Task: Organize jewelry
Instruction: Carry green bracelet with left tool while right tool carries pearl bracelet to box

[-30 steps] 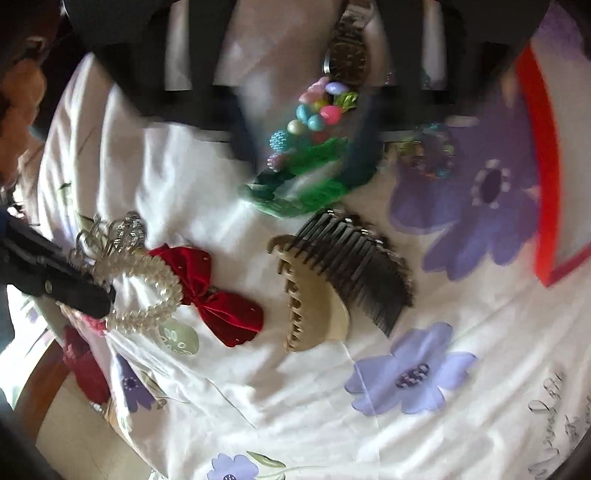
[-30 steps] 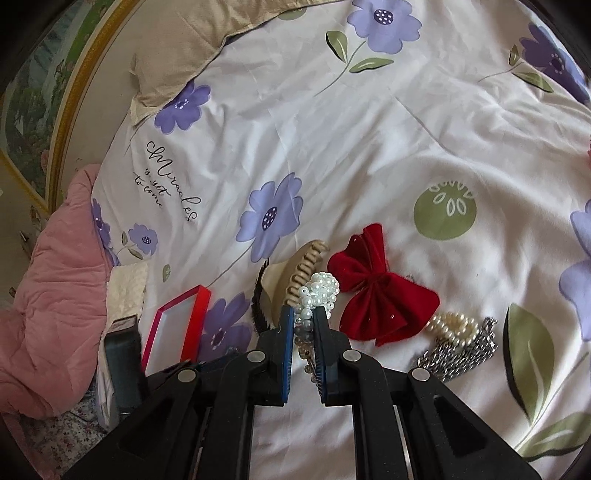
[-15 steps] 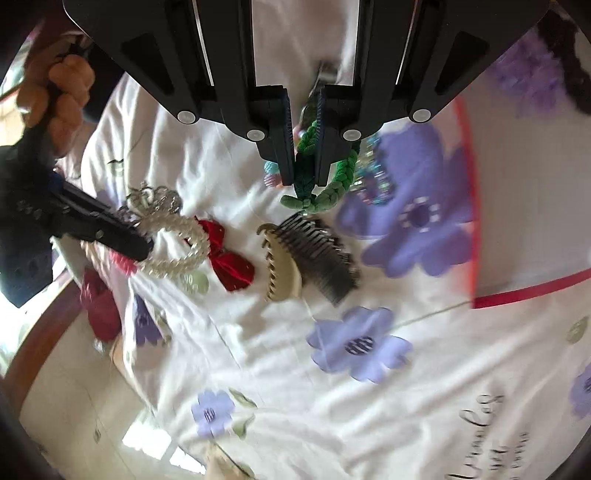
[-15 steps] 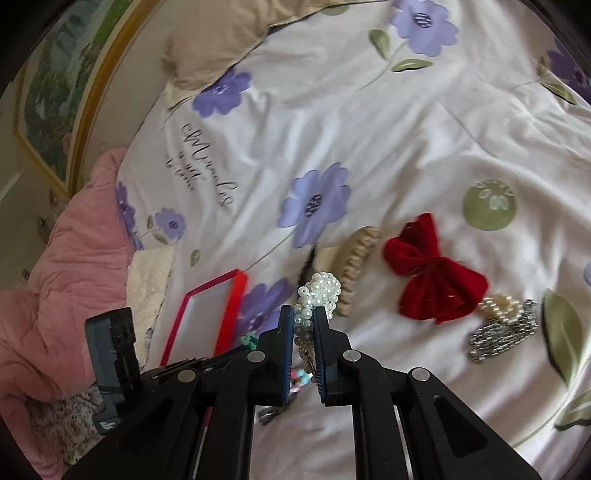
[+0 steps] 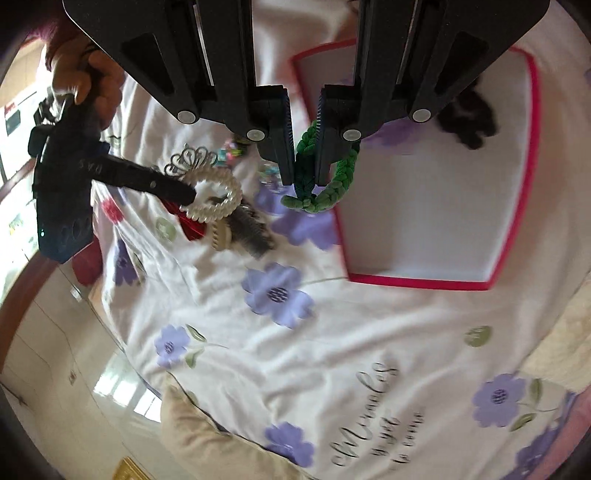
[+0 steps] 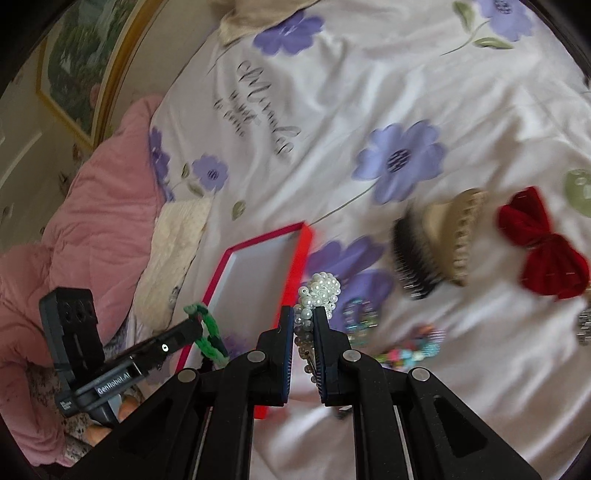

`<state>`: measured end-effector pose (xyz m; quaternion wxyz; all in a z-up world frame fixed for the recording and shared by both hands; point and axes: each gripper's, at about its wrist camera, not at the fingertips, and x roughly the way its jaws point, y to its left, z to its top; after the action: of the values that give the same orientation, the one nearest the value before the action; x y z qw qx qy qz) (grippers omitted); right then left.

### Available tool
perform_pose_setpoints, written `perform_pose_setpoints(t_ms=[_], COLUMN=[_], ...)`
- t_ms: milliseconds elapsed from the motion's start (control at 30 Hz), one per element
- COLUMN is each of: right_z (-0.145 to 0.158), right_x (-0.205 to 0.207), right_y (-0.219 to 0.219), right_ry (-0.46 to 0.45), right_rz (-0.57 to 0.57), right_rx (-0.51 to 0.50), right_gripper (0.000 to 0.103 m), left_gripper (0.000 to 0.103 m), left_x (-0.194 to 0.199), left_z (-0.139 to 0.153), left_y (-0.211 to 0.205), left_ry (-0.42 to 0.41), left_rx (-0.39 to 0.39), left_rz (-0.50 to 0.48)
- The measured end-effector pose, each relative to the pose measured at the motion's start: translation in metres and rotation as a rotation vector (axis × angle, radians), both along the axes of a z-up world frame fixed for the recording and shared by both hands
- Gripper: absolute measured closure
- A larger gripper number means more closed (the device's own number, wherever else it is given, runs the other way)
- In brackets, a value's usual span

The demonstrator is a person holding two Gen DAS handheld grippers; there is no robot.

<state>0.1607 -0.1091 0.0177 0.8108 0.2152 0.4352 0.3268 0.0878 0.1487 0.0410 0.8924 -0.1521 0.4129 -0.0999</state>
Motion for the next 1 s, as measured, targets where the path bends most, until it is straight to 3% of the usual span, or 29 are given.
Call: perform_pose_setpoints(t_ms=[433, 733, 1000], right_z=[-0.016, -0.031, -0.057], right_x=[0.014, 0.031, 0.043], right_y=[0.119, 0.153, 0.167], right_ry=[0.029, 0.063, 0.103], right_rz=[0.187, 0.226, 0.229], right_rx=[0.007, 0.02, -0.064], right_gripper=[0.093, 0.093, 0.093], left_gripper=[0.094, 0.094, 0.094], left_x=[0.004, 0.022, 0.039], left_z=[-0.029, -0.046, -0.081], left_y=[0.068, 0.085, 0.083], left_ry=[0.066, 0.088, 0.174], left_rx=[0.086, 0.134, 0.17], left_rz=[0.143, 0.183, 0.185])
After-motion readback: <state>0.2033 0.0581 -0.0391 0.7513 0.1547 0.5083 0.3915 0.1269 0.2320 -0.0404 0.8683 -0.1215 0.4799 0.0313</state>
